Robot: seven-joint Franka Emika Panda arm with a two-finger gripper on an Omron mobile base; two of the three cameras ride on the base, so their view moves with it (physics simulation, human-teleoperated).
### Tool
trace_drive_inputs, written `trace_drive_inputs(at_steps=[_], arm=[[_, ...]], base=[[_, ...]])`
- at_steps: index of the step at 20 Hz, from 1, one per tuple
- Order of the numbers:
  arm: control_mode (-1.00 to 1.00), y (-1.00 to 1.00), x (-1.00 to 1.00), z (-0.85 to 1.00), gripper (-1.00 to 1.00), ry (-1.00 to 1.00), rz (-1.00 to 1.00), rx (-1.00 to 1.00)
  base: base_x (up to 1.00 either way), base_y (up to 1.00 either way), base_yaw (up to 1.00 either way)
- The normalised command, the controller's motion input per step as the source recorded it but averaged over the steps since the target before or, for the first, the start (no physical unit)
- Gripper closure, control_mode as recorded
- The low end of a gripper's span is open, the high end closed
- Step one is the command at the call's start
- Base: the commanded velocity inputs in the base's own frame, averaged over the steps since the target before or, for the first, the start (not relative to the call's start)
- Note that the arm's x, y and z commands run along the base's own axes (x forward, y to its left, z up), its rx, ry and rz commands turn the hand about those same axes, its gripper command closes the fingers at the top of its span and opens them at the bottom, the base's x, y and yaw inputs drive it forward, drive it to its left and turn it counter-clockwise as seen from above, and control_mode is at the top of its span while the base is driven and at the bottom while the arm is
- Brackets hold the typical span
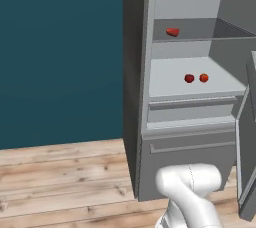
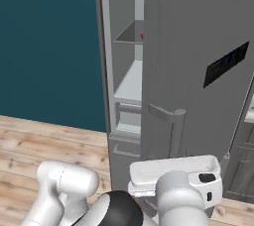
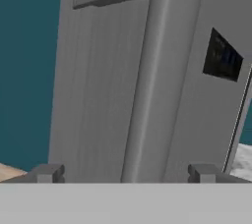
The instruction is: Open the fridge, remove the apple, tomato, and steak, and place them on any counter.
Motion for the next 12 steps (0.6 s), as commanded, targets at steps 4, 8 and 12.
trace_drive_inputs(at_steps=[4, 8, 12], arm=[[-1.00, -0.44, -0.18, 0.11, -1.00, 0.03, -0.32, 0.03], [-1.00, -0.24, -0.18, 0.39, -1.00, 0.11, -0.31, 0.01], [-1.00, 0.00, -0.94, 0.28, -1.00, 0.00, -0.13, 0.00]], base=[[0.00, 0.00, 0.00], [0.00, 0.00, 0.00], [0.00, 0.00, 0.00]])
